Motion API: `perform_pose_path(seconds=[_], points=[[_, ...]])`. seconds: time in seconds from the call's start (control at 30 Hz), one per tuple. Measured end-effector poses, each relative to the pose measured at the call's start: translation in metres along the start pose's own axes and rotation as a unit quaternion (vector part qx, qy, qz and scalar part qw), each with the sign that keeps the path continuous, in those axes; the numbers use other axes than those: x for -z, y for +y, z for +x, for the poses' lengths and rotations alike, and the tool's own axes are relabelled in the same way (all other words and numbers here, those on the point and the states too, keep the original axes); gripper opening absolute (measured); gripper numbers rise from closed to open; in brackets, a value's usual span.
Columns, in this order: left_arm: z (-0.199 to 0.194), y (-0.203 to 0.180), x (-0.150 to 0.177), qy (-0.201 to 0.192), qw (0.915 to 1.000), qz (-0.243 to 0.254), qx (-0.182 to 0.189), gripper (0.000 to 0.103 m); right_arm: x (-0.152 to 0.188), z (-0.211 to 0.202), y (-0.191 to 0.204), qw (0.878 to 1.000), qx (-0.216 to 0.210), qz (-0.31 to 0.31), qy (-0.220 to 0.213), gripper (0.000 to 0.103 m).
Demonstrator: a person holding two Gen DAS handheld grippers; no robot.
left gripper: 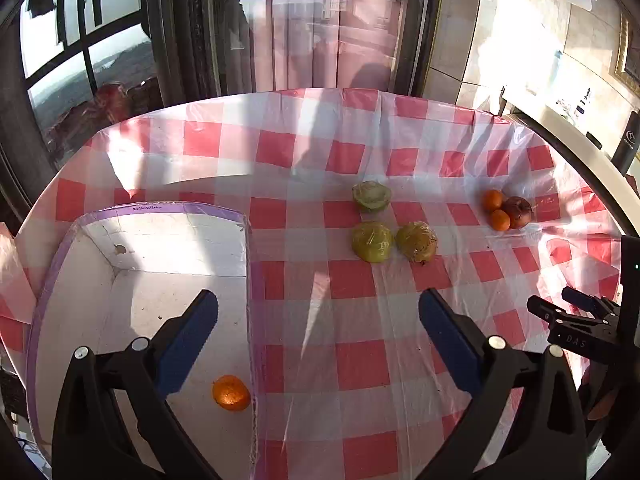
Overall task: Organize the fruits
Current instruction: 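Move both open tools back toward the fruits on the table, then grasp an orange with the right tool while the left grasps a plastic-wrapped yellow fruit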
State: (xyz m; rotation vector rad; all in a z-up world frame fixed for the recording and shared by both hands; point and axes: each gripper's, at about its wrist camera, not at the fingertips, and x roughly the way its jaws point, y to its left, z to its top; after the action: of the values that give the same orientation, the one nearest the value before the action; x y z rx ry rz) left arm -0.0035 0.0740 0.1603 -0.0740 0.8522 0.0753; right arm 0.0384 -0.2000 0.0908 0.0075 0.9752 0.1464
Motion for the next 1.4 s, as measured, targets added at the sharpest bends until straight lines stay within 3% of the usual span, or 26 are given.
perform_pose_path(seconds=[0.27, 0.4, 0.5, 0.73, 0.87, 1.07, 1.3, 1.4], points=[[0.074, -0.083, 0.035, 0.100, 0.9936, 0.044, 0.030, 0.101, -0.012, 0.053, -0.053, 0.999, 0.008, 0.037, 0.031, 0.086], [0.103, -0.101, 0.061, 0.148, 0.9867, 0.063, 0.026, 0.101, -0.024, 0.073, -0.060, 0.999, 0.006, 0.037, 0.036, 0.086], [0.115, -0.106, 0.071, 0.162, 0.9835, 0.078, 0.019, 0.101, -0.032, 0.087, -0.059, 0.999, 0.003, 0.027, 0.034, 0.086], [0.141, -0.093, 0.060, 0.163, 0.9839, 0.071, -0.020, 0.101, -0.055, 0.123, -0.044, 1.000, 0.017, -0.015, 0.012, 0.085], [0.152, -0.086, 0.046, 0.160, 0.9847, 0.061, -0.031, 0.101, -0.074, 0.142, -0.042, 0.999, 0.033, -0.004, -0.003, 0.086], [0.169, -0.091, 0.025, 0.149, 0.9879, 0.040, -0.014, 0.100, -0.102, 0.161, -0.038, 0.999, 0.043, 0.015, -0.019, 0.082], [0.200, -0.110, -0.005, 0.127, 0.9916, 0.021, 0.006, 0.099, -0.114, 0.169, -0.034, 0.999, 0.036, 0.019, -0.029, 0.081], [0.217, -0.119, -0.020, 0.116, 0.9929, 0.020, 0.015, 0.092, -0.119, 0.170, -0.035, 0.998, 0.043, 0.028, -0.036, 0.070]])
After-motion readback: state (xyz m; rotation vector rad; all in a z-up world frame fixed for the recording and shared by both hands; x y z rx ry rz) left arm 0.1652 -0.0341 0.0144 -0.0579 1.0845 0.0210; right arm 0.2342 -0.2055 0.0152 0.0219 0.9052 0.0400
